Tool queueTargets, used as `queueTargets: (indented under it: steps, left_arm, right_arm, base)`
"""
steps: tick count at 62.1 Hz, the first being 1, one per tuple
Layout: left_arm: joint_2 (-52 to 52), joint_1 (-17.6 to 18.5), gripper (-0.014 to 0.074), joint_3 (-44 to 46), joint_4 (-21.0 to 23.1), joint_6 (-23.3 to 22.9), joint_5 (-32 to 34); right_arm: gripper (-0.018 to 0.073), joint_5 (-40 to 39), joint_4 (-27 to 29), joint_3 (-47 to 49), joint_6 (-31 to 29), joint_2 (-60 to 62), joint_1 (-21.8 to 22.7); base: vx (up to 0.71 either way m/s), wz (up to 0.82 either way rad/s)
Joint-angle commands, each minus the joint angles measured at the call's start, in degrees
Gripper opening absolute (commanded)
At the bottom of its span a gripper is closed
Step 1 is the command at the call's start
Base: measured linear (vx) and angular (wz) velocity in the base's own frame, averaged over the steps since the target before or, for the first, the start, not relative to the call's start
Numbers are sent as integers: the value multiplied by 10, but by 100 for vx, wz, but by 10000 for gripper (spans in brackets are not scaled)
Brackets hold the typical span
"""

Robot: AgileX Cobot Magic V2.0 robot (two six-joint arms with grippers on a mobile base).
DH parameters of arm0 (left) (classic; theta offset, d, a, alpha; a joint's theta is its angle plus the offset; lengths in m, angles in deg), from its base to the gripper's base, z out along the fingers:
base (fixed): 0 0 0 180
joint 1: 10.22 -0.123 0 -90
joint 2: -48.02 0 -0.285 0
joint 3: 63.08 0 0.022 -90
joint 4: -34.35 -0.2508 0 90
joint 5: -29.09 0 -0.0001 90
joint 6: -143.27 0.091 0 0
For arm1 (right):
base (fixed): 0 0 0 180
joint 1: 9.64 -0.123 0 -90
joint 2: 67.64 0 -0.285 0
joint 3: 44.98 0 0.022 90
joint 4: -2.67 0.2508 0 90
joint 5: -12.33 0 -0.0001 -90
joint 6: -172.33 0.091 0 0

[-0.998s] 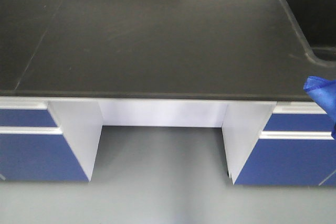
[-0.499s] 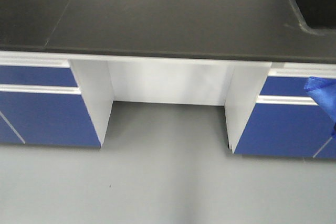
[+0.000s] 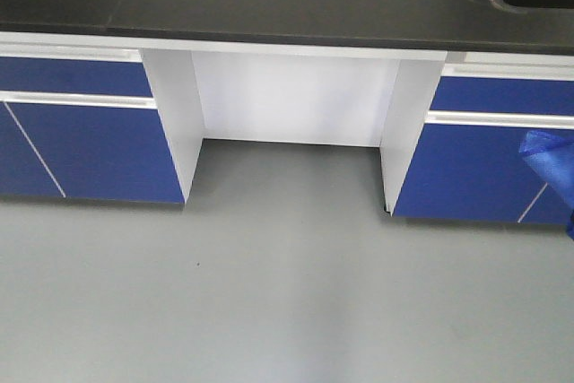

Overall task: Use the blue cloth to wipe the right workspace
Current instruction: 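Drive the base backward and turn away, holding the cloth in the right gripper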

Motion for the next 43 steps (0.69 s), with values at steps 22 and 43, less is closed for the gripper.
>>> queueTargets:
  steps: [22,43]
  left_arm:
    - [9,-3,-6,-18,-1,-5,46]
    - [9,-3,-6,-18,-1,-5,46]
  right_arm:
    - [-8,-42,-6,18,-1,-2,1]
    - [-8,-42,-6,18,-1,-2,1]
  base:
    - [-35,1]
    - [-27,-12]
